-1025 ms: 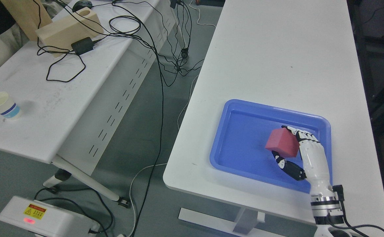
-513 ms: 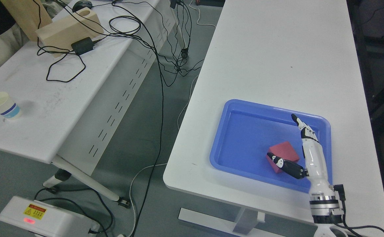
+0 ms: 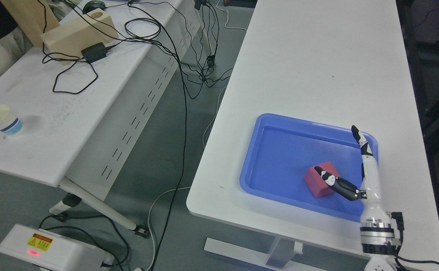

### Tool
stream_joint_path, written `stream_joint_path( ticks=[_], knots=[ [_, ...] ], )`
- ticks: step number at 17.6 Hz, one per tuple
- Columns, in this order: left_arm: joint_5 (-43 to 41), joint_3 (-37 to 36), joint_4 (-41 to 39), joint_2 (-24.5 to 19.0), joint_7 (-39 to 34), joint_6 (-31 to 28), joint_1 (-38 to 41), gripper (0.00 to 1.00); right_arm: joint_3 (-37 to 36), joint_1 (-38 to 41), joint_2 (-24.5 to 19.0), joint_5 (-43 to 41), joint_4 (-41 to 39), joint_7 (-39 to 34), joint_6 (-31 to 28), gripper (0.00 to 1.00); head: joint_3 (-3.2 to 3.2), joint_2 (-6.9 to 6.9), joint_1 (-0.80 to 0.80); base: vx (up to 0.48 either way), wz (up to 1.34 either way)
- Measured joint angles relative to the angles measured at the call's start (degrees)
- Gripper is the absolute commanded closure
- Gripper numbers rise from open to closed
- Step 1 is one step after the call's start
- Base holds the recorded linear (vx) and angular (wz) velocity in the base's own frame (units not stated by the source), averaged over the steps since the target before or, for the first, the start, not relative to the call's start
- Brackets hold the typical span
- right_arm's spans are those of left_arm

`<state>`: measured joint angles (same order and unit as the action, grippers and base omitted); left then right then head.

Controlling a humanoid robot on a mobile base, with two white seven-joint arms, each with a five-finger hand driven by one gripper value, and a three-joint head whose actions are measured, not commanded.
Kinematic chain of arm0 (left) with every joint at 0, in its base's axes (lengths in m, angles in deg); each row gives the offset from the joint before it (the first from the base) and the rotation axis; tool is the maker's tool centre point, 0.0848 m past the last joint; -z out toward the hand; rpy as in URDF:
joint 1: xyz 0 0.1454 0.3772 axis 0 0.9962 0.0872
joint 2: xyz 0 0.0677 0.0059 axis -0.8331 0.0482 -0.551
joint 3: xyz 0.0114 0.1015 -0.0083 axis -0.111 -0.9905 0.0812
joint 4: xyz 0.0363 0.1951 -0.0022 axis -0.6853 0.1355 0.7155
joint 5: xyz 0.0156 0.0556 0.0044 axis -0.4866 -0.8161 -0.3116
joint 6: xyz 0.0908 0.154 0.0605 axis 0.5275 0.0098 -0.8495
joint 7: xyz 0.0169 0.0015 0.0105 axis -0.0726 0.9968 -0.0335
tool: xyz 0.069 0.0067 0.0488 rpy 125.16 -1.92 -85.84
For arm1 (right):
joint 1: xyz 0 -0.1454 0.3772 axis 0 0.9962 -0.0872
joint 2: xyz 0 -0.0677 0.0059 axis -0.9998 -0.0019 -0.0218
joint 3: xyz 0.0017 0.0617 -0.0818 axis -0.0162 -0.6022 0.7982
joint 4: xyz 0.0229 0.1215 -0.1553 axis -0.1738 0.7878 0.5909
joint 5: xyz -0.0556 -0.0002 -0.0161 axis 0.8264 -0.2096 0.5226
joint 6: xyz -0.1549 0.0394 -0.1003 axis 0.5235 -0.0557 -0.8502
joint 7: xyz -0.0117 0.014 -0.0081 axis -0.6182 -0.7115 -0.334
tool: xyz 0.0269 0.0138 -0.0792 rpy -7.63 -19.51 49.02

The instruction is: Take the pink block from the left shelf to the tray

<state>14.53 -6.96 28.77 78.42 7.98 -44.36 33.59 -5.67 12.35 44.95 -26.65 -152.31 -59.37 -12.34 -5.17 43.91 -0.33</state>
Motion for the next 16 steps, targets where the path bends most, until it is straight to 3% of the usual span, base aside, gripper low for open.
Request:
stream_joint_path(
  ticks=[7, 16],
  knots=[
    [0.0, 0.0, 0.0, 0.0, 0.0, 0.0, 0.0, 0.0, -2.8, 0.6, -0.4, -10.5, -0.1, -0.9, -3.3, 0.0, 0.0, 0.0, 0.0, -0.005, 0.0],
    [0.0, 0.0, 0.0, 0.0, 0.0, 0.0, 0.0, 0.0, -5.2, 1.1, -1.5, -15.9, -0.2, -1.0, -4.5, 0.0, 0.0, 0.0, 0.0, -0.06, 0.0]
  ],
)
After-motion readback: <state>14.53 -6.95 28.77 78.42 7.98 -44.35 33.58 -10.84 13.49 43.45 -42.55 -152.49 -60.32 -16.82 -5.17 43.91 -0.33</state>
